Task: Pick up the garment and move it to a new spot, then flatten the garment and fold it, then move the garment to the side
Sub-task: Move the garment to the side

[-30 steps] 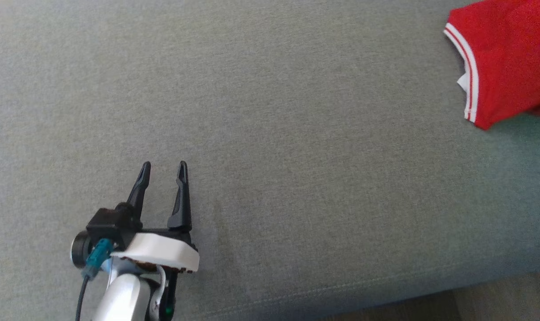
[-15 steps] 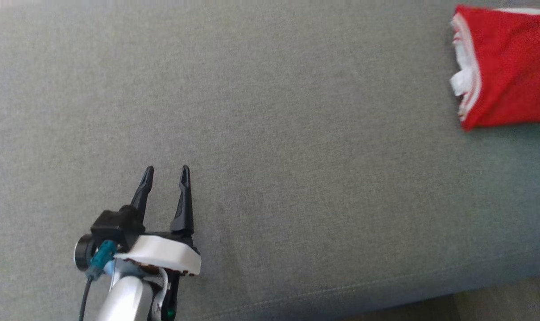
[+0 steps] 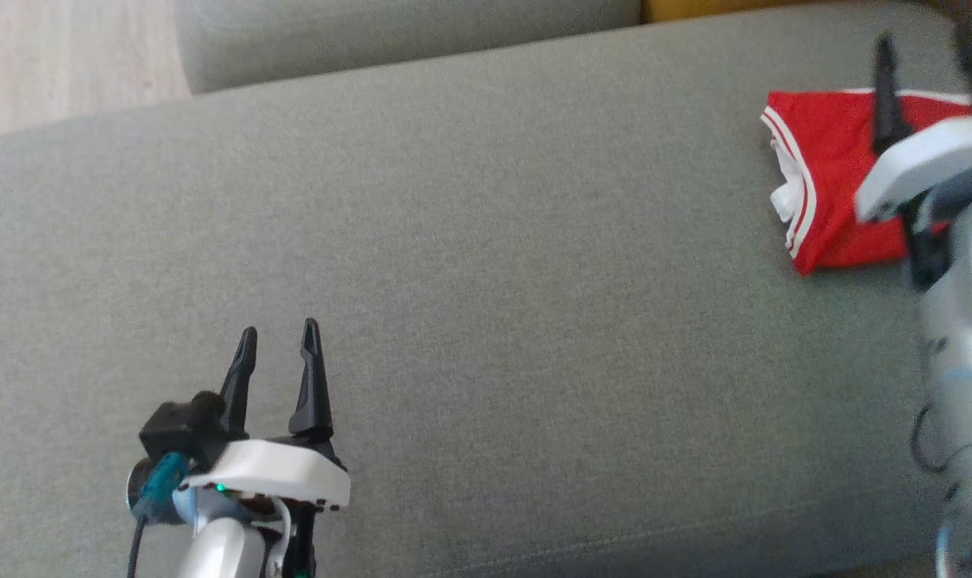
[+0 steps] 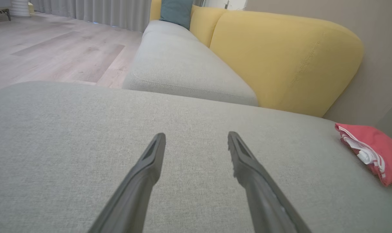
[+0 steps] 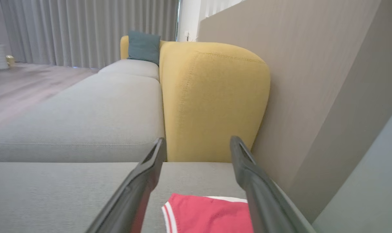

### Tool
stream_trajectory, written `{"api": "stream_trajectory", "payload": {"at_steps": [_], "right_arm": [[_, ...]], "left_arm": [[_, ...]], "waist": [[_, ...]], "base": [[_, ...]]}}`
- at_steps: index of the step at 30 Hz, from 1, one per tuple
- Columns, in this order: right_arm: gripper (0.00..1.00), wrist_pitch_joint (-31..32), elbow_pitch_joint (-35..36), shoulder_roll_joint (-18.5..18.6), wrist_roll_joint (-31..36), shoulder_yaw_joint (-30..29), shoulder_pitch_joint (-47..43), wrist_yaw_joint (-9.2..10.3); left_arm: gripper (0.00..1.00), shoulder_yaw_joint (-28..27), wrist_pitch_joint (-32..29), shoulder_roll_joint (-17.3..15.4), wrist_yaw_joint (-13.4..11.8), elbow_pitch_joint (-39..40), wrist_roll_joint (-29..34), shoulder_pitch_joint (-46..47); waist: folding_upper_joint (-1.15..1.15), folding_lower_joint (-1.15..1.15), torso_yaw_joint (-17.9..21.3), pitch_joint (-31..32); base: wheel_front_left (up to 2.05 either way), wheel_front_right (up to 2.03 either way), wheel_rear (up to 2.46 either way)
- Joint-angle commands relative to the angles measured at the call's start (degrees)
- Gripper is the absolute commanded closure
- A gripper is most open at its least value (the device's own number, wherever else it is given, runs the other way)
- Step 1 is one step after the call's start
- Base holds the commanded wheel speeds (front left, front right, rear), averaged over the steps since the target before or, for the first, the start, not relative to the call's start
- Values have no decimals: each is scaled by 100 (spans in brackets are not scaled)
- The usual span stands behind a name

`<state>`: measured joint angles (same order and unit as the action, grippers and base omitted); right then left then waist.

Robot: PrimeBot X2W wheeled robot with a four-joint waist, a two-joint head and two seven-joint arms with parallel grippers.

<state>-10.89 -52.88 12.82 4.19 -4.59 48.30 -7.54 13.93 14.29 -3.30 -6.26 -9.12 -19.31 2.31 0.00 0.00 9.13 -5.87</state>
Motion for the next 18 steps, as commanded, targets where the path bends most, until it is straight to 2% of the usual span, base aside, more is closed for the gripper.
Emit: {"api": "stream_trajectory", "payload": {"at_steps": [1,7,13,18], "right_arm": [[0,-115,325,-161,-239,224,-139,5],[0,-238,904,-468,-757,602,-947,5],[0,-269,1938,-833,-1147,851,-2048,5],[0,-178,2887,-974,-1214,852,-2945,5]], "left_arm": [[0,-217,71,20,-11,287,-89,36],[0,-252,71,33,-120,364,-73,-109],[0,-278,71,37,-237,232,17,-275],[0,-322,71,38,-257,159,86,-357]], "waist": [[0,0,-100,215],[0,0,-257,492],[0,0,-439,663],[0,0,-623,720]], "base": [[0,0,0],[0,0,0],[0,0,0],[0,0,0]]}}
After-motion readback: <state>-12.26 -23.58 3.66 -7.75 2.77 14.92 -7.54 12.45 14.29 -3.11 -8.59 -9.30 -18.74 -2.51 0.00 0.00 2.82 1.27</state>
